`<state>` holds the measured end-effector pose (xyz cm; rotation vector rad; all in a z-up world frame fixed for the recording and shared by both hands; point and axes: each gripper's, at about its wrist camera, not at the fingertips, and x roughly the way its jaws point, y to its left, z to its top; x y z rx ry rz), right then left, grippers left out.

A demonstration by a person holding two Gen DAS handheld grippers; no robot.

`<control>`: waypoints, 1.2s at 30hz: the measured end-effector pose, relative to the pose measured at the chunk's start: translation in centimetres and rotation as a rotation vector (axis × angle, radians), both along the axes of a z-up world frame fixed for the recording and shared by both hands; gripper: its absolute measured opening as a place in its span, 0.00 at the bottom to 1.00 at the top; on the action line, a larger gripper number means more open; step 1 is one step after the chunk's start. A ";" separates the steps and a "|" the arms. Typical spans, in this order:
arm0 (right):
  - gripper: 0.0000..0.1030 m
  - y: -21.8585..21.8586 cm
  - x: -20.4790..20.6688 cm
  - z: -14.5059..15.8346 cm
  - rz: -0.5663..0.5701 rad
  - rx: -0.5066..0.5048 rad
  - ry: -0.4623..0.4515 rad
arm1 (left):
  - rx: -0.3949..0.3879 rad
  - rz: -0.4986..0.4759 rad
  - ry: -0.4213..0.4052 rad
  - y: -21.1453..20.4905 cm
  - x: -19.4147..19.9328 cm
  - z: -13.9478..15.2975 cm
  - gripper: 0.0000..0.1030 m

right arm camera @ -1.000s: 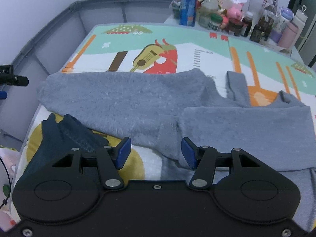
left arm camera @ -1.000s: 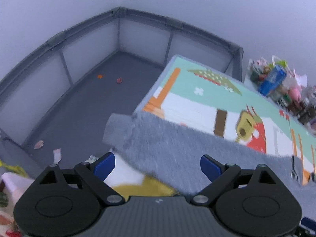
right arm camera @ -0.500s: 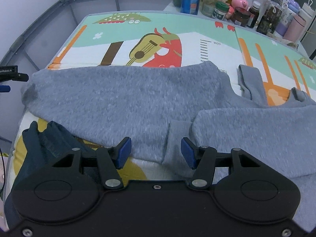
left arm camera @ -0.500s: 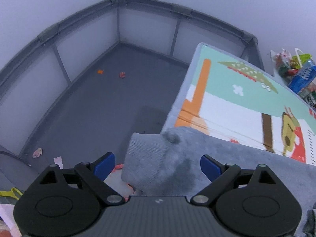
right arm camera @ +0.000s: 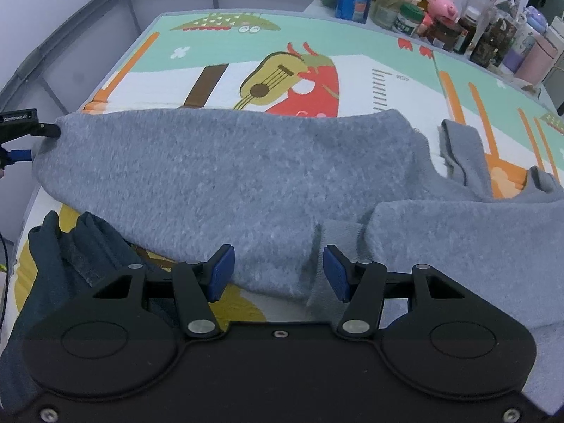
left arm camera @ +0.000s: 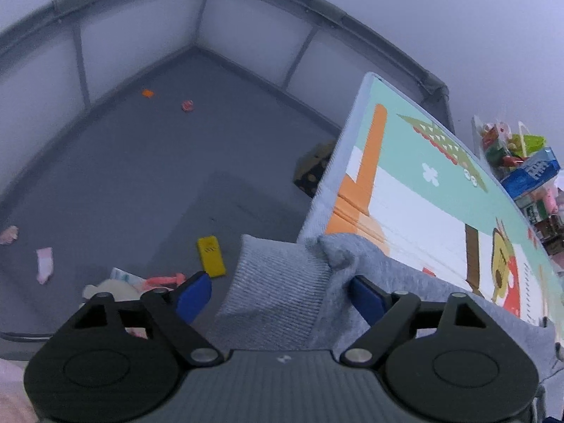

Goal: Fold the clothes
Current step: 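Move the left gripper to the other sleeve cuff and grasp it, then lift the sleeve cuff high with the left gripper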

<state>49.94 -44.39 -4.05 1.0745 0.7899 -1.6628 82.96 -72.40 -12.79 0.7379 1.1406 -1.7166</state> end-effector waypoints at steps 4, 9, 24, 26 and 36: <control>0.52 0.1 0.0 -0.2 -0.002 0.004 0.008 | -0.005 -0.015 0.010 0.1 -0.9 -0.4 0.70; 0.52 0.3 -0.2 -0.1 -0.012 0.004 0.010 | -0.010 -0.019 -0.016 0.6 -1.7 0.2 0.49; 0.52 0.8 -1.0 1.1 -0.011 -0.029 -0.016 | -0.043 -0.055 -0.010 3.2 -3.8 6.0 0.20; 0.52 0.9 -1.2 1.5 -0.008 -0.041 -0.028 | -0.060 -0.072 0.015 3.9 -4.4 7.3 0.19; 0.52 2.7 -1.1 4.8 0.031 -0.124 -0.069 | -0.163 -0.212 0.080 8.0 -10.6 14.3 0.19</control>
